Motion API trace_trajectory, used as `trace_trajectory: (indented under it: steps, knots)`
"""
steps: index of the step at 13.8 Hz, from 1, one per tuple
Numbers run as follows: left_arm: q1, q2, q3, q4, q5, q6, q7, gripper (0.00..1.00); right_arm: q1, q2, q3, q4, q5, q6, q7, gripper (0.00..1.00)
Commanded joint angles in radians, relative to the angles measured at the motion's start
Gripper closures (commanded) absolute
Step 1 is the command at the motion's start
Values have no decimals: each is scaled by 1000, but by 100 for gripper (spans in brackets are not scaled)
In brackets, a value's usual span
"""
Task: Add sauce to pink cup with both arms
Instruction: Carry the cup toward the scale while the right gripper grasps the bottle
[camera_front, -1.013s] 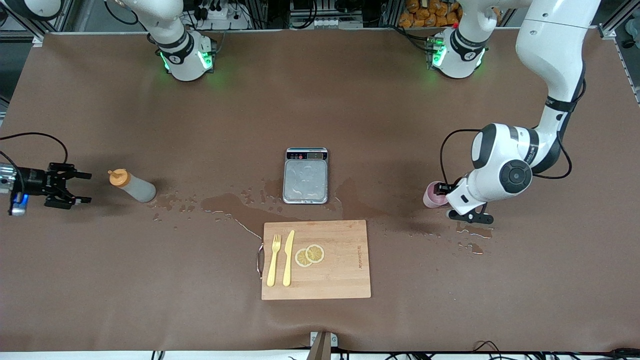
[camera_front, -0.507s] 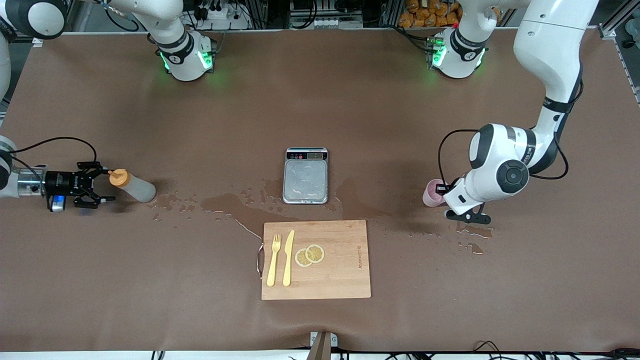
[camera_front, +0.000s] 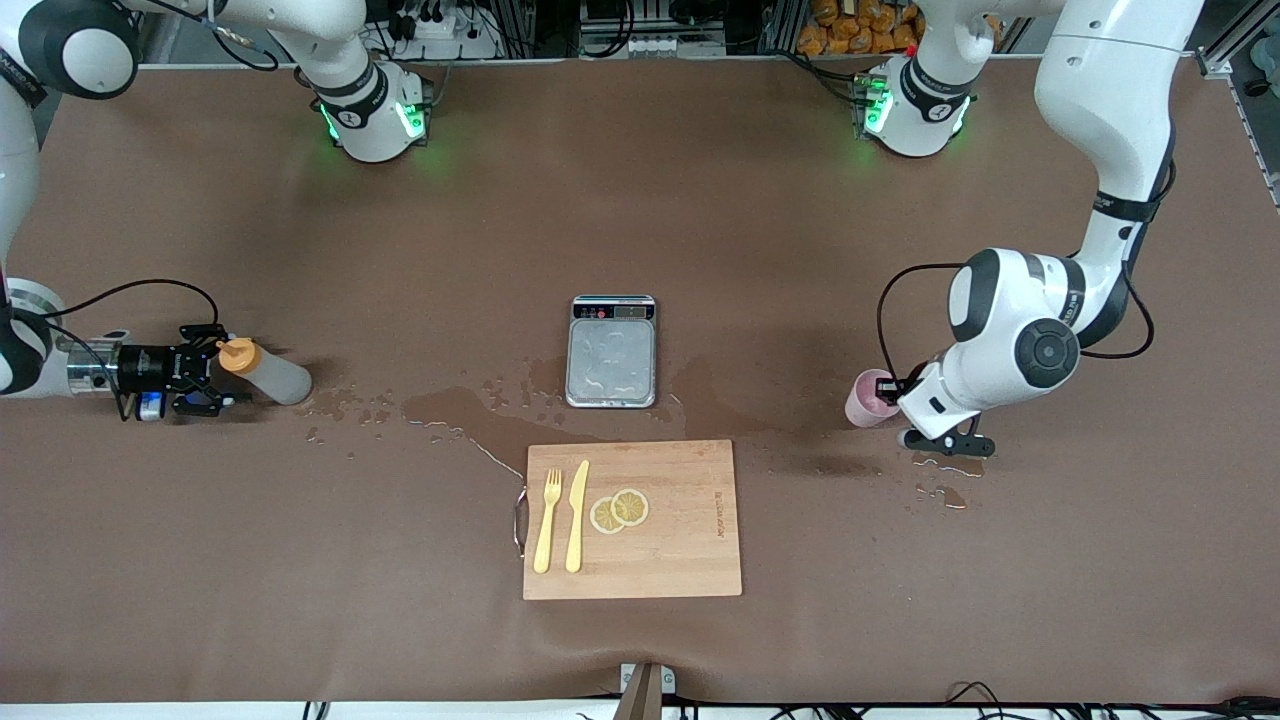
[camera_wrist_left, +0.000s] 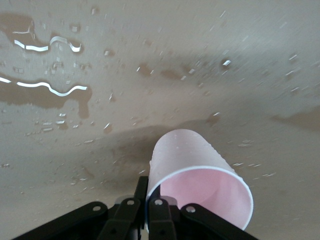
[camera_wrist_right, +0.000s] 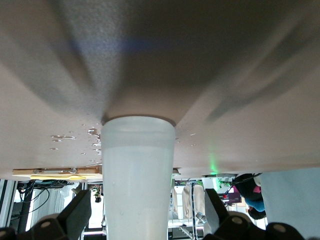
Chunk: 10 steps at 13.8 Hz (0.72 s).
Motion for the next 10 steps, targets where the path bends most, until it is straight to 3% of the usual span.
trace_trajectory:
  steps: [1,6,10]
  knots:
    - [-23,-51,-26,32,-51,-20,-90,100,-11,21,19,23,19,-33,24,0]
    - [-60,-63,-155,109,-34,-111,-376,100,13,27,22,17,42,-35,27,0]
    - [-201,-40,-155,150,2,-112,-582,100,35,35,22,18,48,-35,32,0]
